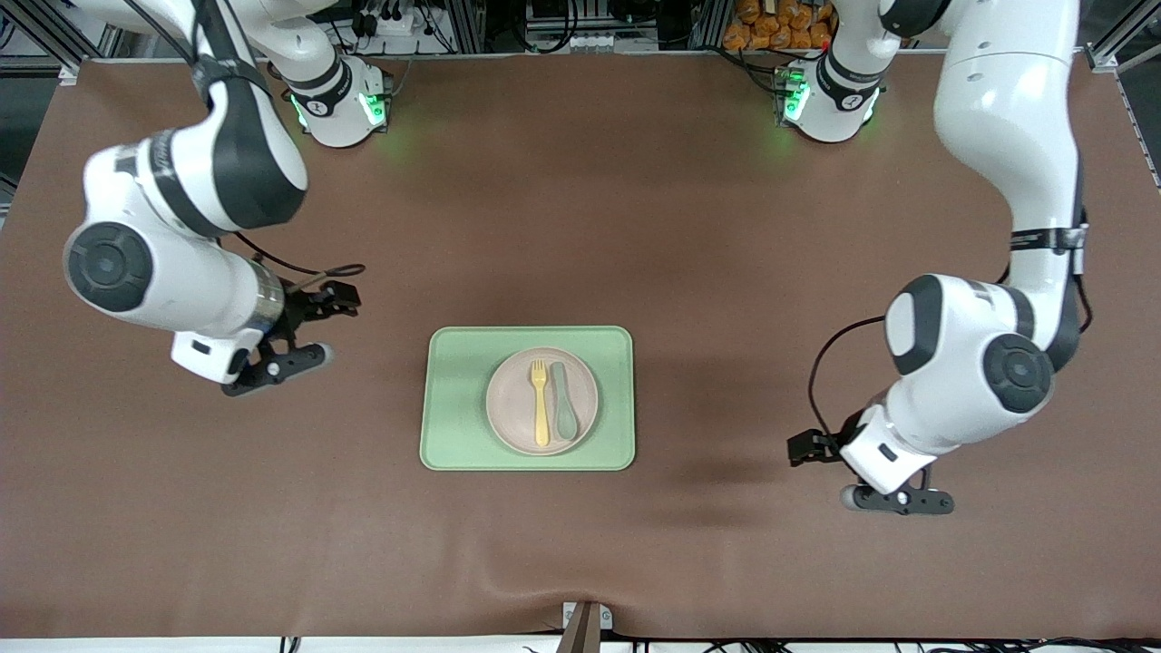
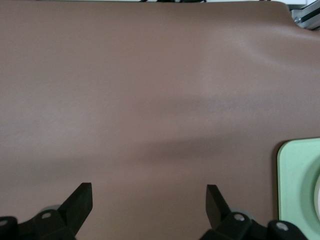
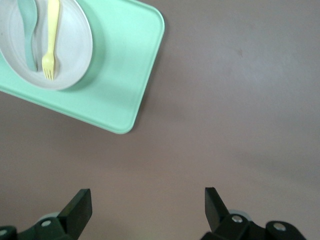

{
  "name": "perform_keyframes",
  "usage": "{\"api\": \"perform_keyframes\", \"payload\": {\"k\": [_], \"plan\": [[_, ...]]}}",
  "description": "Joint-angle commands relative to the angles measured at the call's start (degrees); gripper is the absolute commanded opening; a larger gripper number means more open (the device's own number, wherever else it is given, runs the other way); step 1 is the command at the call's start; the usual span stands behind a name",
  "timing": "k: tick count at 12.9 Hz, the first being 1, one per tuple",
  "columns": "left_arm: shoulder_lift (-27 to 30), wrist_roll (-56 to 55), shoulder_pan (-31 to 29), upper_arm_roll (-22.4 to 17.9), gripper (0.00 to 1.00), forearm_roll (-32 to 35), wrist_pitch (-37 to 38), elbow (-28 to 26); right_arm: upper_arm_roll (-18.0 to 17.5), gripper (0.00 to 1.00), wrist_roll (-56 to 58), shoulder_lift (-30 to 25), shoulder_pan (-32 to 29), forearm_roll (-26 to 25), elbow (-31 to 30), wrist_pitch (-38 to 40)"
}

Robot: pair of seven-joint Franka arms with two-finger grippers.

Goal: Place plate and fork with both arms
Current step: 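Move the right gripper over the plate while the left gripper retracts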

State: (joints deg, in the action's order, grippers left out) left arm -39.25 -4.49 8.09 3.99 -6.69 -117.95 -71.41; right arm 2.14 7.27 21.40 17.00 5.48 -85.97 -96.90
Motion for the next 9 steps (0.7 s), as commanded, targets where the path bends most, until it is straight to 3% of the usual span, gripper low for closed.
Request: {"api": "perform_keyframes", "payload": {"k": [1,2,4,6,9], "plan": [[5.8,-0.4,-4.6,3.8,1.0,4.9,6.9,-1.5,0.6,1.0,-0.3,6.3,2.4,0.8,2.0,-6.6],[7.1,-0.3,-5.9,3.9,1.0,5.6,8.2,-1.8,0.5,1.0,-0.4,8.9,2.7,1.5,2.0,-9.9],[10.0,-0.4,-8.3,5.8,1.0,7.9,12.1,-2.3,0.6,1.0,-2.1,11.3,3.1,8.0,2.0,-12.5],[13.6,-0.3,-11.4,9.2,1.0,10.1,16.4,-3.1,0.7,1.0,-2.2,13.7,4.6,8.2,1.9,-17.3],[19.8,-3.8,-11.5,9.5,1.0,10.1,22.4,-5.6,0.8,1.0,-2.2,15.2,7.7,8.2,1.9,-21.7]]}}
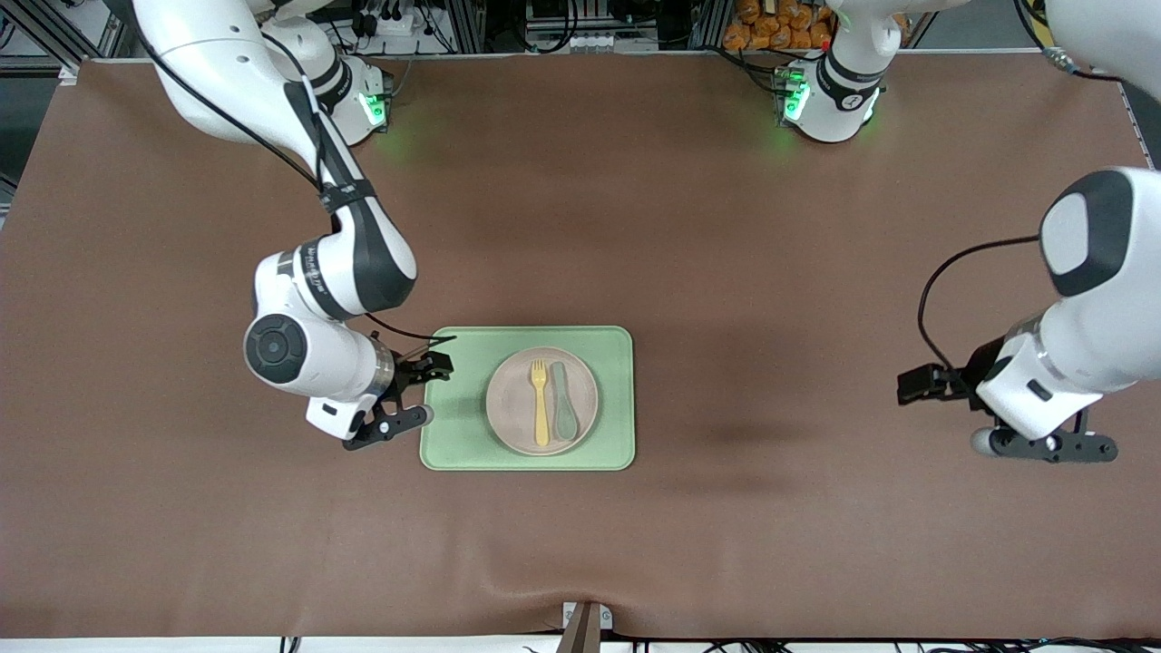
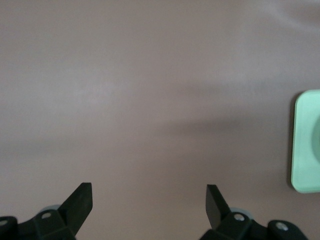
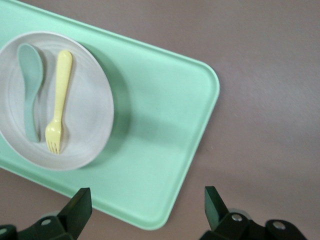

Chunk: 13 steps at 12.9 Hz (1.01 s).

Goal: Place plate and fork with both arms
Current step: 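Move the right gripper over the plate while the left gripper retracts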

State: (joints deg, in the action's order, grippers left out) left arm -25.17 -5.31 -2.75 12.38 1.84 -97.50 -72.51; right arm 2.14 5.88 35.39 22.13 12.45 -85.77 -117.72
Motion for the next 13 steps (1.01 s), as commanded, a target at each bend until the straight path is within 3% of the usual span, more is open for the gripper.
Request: {"api": "perform_keyframes", "payload": {"k": [1,5,7,10,11,13], "plan": [[8.4,-5.5,-0.4,1.2,1.0,1.6,3.0,-6.0,0.8,1.0,-1.0,2.1,3.3,1.2,1.7,-3.3],[15.5,-12.5,2.5,0.8,1.0,1.4,5.2,-8.1,0.9,1.0,-10.3,5.8,7.2,-1.8,1.8,-11.1],[17.1,-12.9,2.8,0.0,1.0,1.4,6.8,-8.2,0.8,1.0,-13.3,6.0,8.8,-5.2,1.8,-11.7],[22.4,-13.0,4.7,-2.4,1.0,1.3,10.8,-10.3,0.8,1.0,-16.8,6.9,10.2,-5.3,1.7,-13.2],[24.2,-12.5,4.8,-3.5,1.0,0.7,10.2,-12.3,0.8,0.92,-17.1,7.0,10.6,-5.2,1.6,-13.5],[26.1,-12.0,4.9,-4.4,1.0,0.7,9.4,-14.3,0.8,0.91,-19.4,7.9,11.7,-5.2,1.7,-13.7]]}}
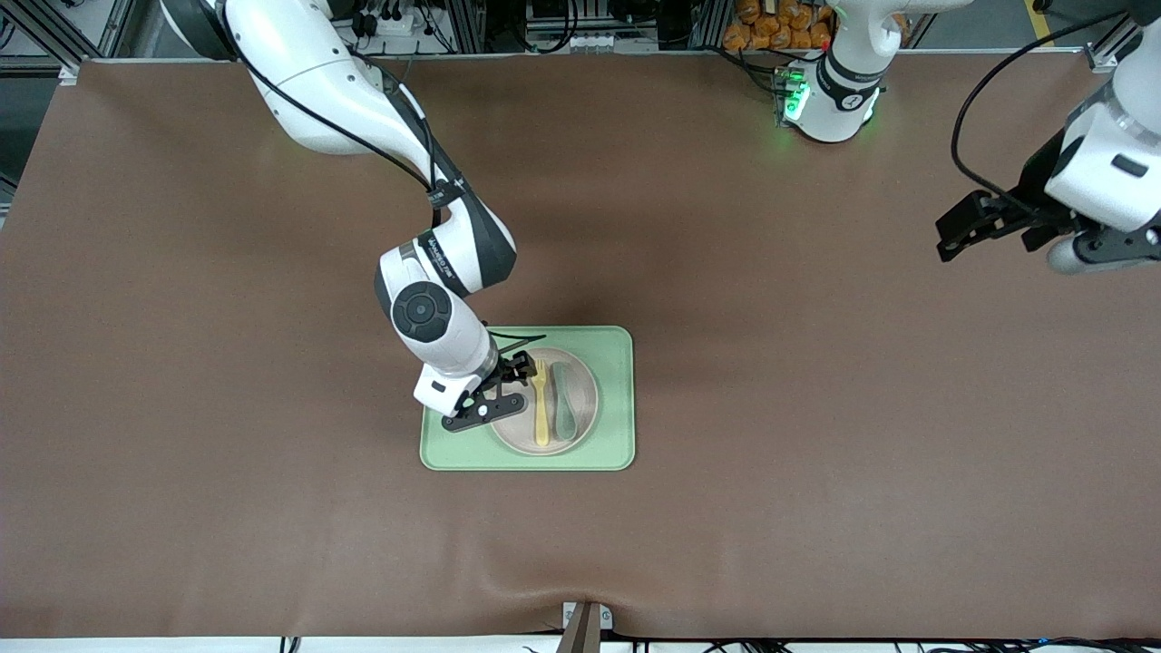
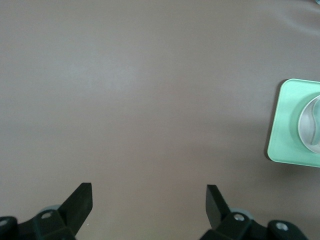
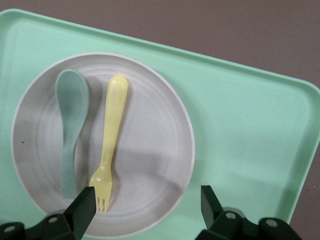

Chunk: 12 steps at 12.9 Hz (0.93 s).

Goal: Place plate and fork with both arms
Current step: 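Lower the right gripper and grasp the yellow fork's handle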

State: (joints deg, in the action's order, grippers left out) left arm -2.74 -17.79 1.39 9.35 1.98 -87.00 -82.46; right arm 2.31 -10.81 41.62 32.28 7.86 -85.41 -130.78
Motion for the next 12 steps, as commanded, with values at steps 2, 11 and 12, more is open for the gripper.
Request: {"api": "perform_keyframes", "payload": {"k": [2,11,12], "plan": [[3.6,2.2,2.0,-4.4,1.0,0.5,-3.2,-4.2,0.7,0.75,-4.6,3.1,2.1,-0.6,1.5,-3.8],[2.5,6.4,3.0,-7.1,1.0,0.3,-6.0,-3.9,0.7,0.66,-10.5,5.6,2.8,-0.2,2.4,-5.0],[2.5,8.8,3.0,-7.8,1.0,-0.4,-5.9,-4.0,0.7,0.65,-10.6,5.7,2.9,-0.2,2.4,-5.1]]}}
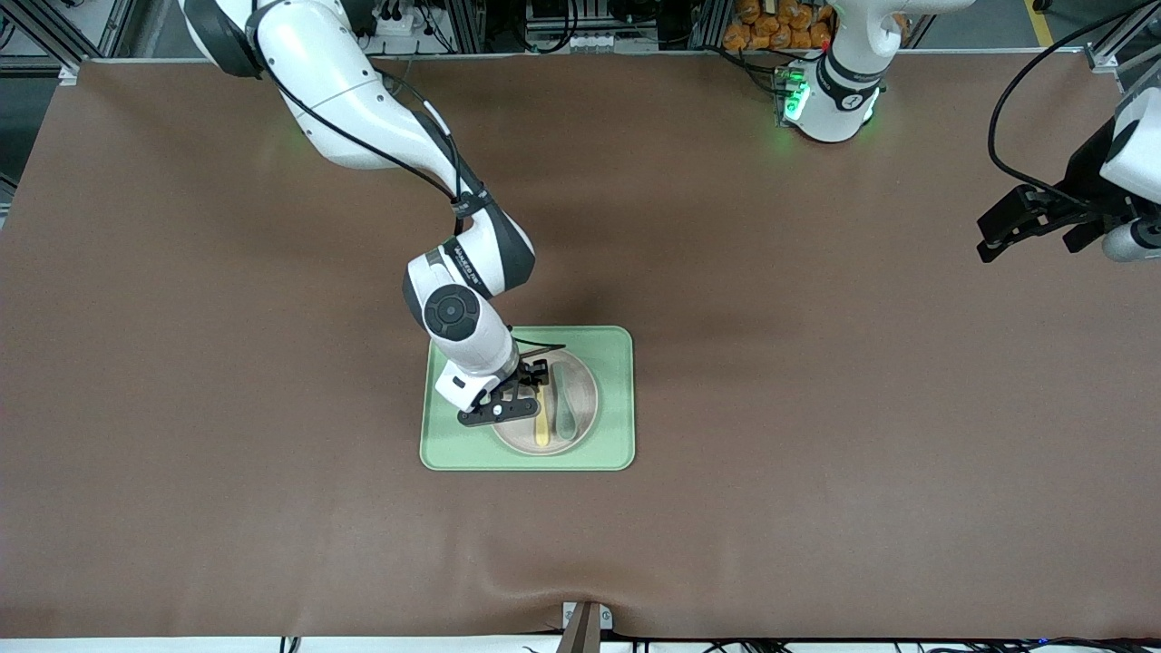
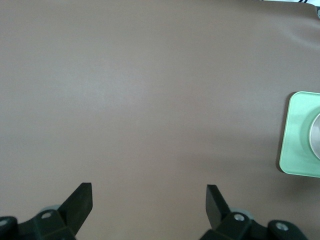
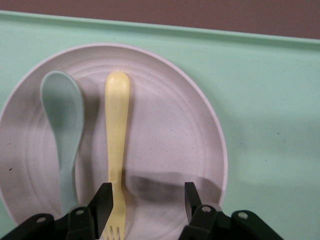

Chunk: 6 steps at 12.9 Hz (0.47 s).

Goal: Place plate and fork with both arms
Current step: 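Lower the right gripper and grasp the yellow fork's handle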

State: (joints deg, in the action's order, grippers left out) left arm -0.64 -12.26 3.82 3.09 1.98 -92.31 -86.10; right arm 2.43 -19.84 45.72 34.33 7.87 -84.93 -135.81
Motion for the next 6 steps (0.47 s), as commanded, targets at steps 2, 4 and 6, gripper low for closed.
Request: {"api": "perform_keyframes", "payload": {"k": [2,4,6], "plan": [[0.5,5.0,0.6,-1.7,1.0,-0.5,0.0,-1.3,0.6,0.65,-2.7,1.8,1.2,-0.2,2.0,-0.4],[-0.2,6.9,0.6,-3.0,1.0,-0.2,-0.1,-1.4,0.6,0.65,-2.7,2.2,1.4,-0.2,2.3,-0.4],[-0.2,6.9,0.5,-3.1,1.0,-0.2,-0.1,-1.4,0.6,0.65,-2.7,2.2,1.4,-0.2,2.3,-0.4]]}}
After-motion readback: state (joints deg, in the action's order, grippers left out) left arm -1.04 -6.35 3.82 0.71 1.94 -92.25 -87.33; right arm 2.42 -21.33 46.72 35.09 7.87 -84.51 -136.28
